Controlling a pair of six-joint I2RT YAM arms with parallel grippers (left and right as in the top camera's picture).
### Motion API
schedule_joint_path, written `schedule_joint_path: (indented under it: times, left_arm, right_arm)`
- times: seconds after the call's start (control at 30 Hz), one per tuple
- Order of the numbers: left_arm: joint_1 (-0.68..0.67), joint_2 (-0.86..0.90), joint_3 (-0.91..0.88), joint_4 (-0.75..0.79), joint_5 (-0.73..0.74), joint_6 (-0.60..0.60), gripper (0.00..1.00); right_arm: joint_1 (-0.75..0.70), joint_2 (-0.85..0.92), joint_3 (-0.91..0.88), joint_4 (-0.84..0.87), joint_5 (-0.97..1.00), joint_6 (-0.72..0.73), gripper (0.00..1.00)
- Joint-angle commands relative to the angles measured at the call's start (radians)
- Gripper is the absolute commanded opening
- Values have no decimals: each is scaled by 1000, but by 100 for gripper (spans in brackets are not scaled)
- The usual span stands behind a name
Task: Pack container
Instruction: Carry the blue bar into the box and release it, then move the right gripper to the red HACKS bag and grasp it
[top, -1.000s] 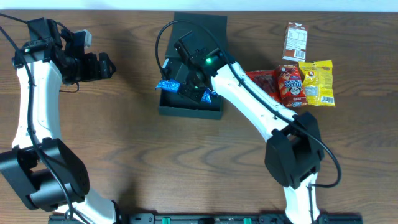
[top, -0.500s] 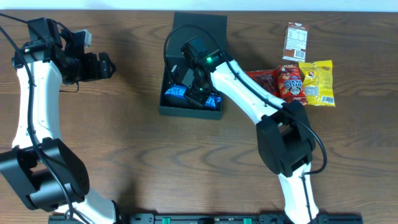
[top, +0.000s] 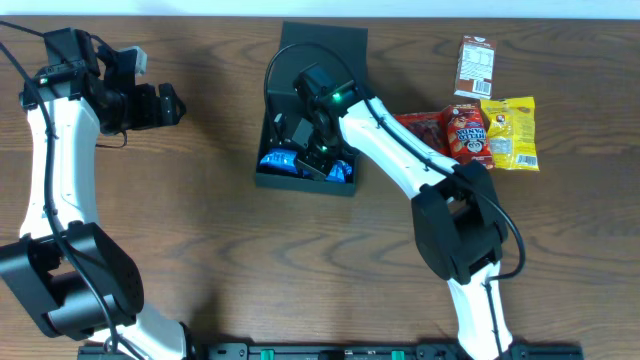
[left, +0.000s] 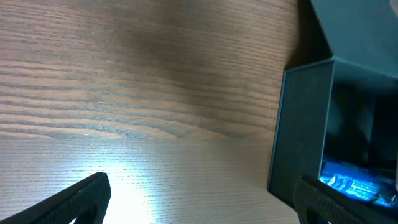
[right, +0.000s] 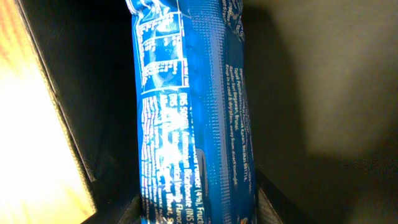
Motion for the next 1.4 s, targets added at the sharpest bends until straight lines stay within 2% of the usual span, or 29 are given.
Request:
schedule_joint_path:
  times: [0.0,0.13,0.17,0.27,0.33,0.37,0.7,0.73,0.8,0.83,0.87,0.93,0.97,1.0,1.03,1.23,1.37]
  left_arm:
    - [2,13,8,-4,6,14,95]
    - [2,13,8,-4,6,14,95]
    - [2,13,8,-4,6,14,95]
    - [2,13,8,-5,6,14,95]
    - [2,13,8,-7,6,14,95]
    - [2,13,8,-9,6,14,95]
    - [-12,13,7,-19,8,14,95]
    - [-19,13,5,-18,8,14,95]
    - [-40,14,-2,-18,8,15,100]
    - [-55,14,-8,-17,8,17,90]
    - [-74,14,-18,-17,8,23,71]
    - [-113,14,-40,-19,8,29,40]
    - [-138,14,-61,-17,7,30,24]
    - [-159,14,-84,-9,7,30,12]
    - [-177,14,-107,1,7,29,6]
    - [-289,14,-326,177,8,0,6]
    - [-307,14,-367,242,7,-37,6]
  right_arm:
    - [-5,3,-32,0,-66,-24,34]
    - [-5,3,-63,20,-65,-33,36]
    - [-5,3,-64,23,-64,-33,40]
    - [-5,3,-64,29,-64,-32,64]
    - [-5,3,-64,37,-64,-32,73]
    - [-5,1,-55,37,-64,-31,81]
    - [-29,-90,109,-20,-24,-2,85]
    - [-35,-103,124,-28,-10,-2,82]
    - [-49,-128,145,-36,28,-2,65]
    - [-61,-140,150,-36,63,9,43]
    - [-81,-148,150,-37,137,49,27]
    - [-132,-145,147,-59,219,121,5]
    - [-164,-143,140,-71,215,143,1]
    - [-200,-139,125,-73,205,177,2]
    - [-228,-138,114,-73,191,203,2]
    - [-376,-119,14,-39,13,314,2]
    - [-377,-103,-77,23,-17,315,2]
